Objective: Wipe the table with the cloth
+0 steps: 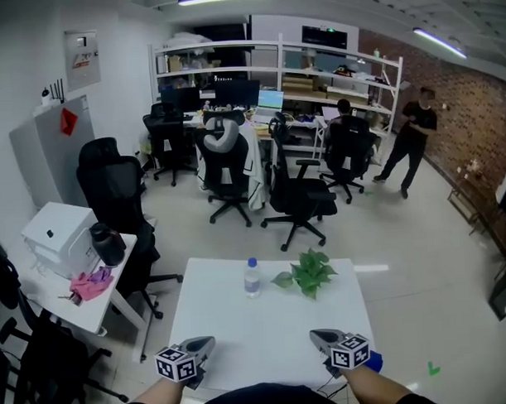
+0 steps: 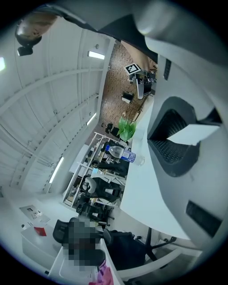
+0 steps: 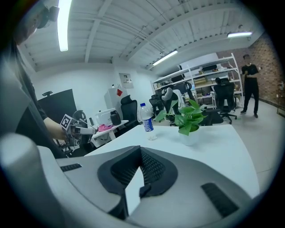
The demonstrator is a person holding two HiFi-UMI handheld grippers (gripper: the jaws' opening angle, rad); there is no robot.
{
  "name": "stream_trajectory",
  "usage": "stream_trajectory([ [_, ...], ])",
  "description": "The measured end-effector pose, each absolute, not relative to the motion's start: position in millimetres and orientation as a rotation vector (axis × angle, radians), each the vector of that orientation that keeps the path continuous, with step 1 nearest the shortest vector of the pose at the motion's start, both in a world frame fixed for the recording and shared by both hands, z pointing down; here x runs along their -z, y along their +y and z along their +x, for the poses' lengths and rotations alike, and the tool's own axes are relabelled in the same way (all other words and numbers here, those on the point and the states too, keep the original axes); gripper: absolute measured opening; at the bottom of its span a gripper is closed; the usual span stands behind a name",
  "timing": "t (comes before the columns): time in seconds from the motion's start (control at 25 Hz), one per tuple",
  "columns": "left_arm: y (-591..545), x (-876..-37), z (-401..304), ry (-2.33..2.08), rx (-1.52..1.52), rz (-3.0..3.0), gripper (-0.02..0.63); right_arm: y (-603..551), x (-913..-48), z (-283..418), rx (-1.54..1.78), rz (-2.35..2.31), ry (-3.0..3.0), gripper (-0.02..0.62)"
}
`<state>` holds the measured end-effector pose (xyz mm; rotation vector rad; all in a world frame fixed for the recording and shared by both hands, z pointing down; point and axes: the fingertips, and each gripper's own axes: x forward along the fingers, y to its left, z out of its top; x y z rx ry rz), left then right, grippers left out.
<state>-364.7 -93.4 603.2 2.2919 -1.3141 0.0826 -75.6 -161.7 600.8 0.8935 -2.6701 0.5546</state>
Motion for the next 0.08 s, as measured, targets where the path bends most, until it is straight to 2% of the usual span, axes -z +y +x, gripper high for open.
stream_trajectory([
  [0.08,-100.2,-602.3,-361.4,-1.306,-0.084,2.296,0.0,-164.5,-600.5,-76.3,-0.55,0.892,-2.672,0.009],
])
